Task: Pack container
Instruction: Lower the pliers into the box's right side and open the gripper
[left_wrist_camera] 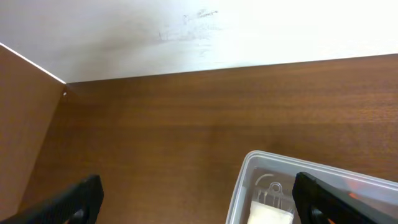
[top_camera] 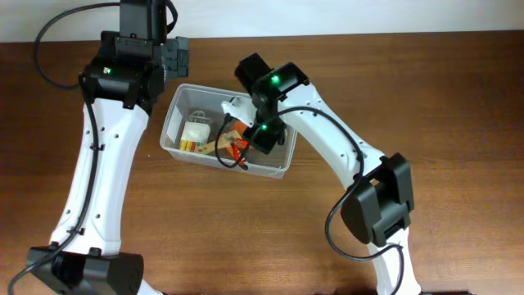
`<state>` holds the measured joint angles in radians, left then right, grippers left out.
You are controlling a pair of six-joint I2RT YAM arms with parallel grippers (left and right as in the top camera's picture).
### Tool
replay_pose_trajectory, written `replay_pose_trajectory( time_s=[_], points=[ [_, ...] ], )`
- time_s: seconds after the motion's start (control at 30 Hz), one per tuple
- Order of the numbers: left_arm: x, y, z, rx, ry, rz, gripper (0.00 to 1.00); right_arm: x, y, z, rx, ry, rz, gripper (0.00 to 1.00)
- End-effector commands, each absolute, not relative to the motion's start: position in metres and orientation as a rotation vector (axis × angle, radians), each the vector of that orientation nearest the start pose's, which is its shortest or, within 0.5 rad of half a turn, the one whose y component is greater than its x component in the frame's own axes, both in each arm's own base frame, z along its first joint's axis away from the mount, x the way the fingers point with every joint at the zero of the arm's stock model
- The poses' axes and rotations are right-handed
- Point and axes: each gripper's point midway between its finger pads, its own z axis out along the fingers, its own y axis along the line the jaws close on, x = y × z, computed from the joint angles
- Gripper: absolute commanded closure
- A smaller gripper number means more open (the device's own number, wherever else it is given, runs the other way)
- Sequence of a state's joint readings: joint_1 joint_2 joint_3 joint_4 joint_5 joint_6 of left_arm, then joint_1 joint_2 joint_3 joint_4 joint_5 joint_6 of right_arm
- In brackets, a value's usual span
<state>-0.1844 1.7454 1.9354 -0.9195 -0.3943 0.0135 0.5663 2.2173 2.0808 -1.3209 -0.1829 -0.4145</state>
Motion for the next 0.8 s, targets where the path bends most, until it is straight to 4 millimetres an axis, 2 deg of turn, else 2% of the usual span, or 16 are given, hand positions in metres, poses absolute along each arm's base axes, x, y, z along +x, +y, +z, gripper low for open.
replay_pose_trajectory(
  time_s=[0.0,0.3,0.77],
  points=[
    [0.473,-0.018,0.326,-0.004,2.250,0.370,0.01,0.378,0.255,0.105,-1.330,2.727,0.333,0.96],
    [0.473,-0.018,0.326,-0.004,2.250,0.370,0.01,0.399,0.221,0.105,-1.205,2.774,0.334,0.96],
    [0.473,-0.018,0.326,-0.004,2.250,0.370,0.01,0.404,0.227,0.101,-1.209,2.754,0.332,0.96]
  ],
)
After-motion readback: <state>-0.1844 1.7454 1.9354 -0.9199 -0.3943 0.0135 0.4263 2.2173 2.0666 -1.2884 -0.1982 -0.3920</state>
